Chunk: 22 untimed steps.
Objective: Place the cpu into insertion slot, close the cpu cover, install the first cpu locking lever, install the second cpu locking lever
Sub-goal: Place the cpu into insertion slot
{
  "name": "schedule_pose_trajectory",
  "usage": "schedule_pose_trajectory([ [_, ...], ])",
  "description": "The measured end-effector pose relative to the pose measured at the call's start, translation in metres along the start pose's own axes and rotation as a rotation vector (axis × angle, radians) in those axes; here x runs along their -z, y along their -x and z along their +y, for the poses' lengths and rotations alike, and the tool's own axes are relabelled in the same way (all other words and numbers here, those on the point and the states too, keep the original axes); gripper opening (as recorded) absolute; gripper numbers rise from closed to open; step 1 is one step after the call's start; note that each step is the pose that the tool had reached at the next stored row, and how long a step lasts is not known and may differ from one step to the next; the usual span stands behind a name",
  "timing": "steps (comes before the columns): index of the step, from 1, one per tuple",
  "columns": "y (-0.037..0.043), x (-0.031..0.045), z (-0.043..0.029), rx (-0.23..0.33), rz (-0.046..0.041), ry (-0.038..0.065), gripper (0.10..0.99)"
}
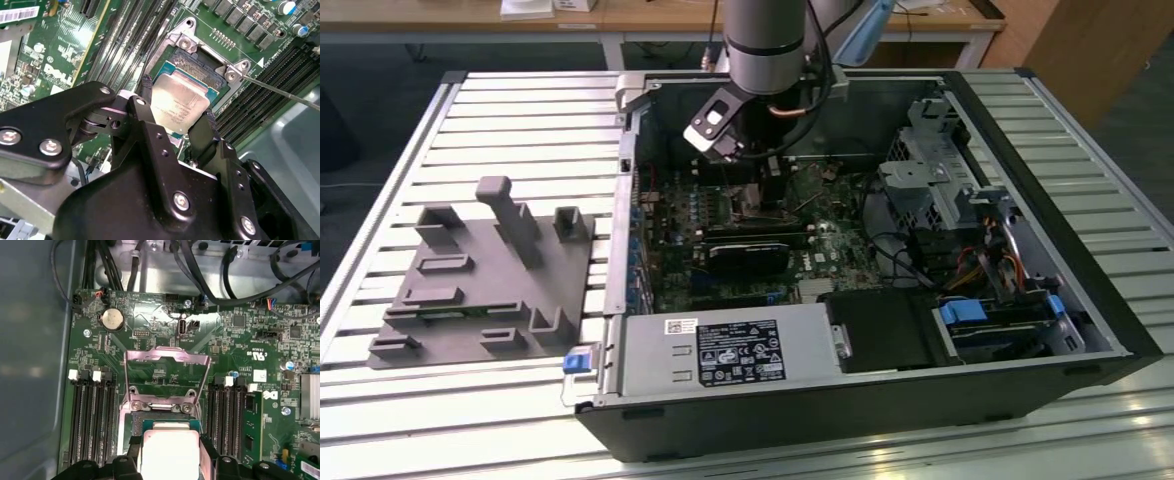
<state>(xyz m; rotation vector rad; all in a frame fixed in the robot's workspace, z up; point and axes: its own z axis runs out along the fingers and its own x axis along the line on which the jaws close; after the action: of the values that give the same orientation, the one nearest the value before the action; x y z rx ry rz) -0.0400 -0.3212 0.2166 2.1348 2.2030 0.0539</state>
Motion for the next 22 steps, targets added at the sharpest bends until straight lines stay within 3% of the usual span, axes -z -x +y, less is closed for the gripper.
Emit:
schedule_pose_trajectory([
  [9, -0.0027, -0.0099, -0.0021, -0.007, -0.0006, 0.0, 0.541],
  [22, -0.0052, -0.0167, -0.0025, -0.022, -0.0017, -0.001, 0.541],
])
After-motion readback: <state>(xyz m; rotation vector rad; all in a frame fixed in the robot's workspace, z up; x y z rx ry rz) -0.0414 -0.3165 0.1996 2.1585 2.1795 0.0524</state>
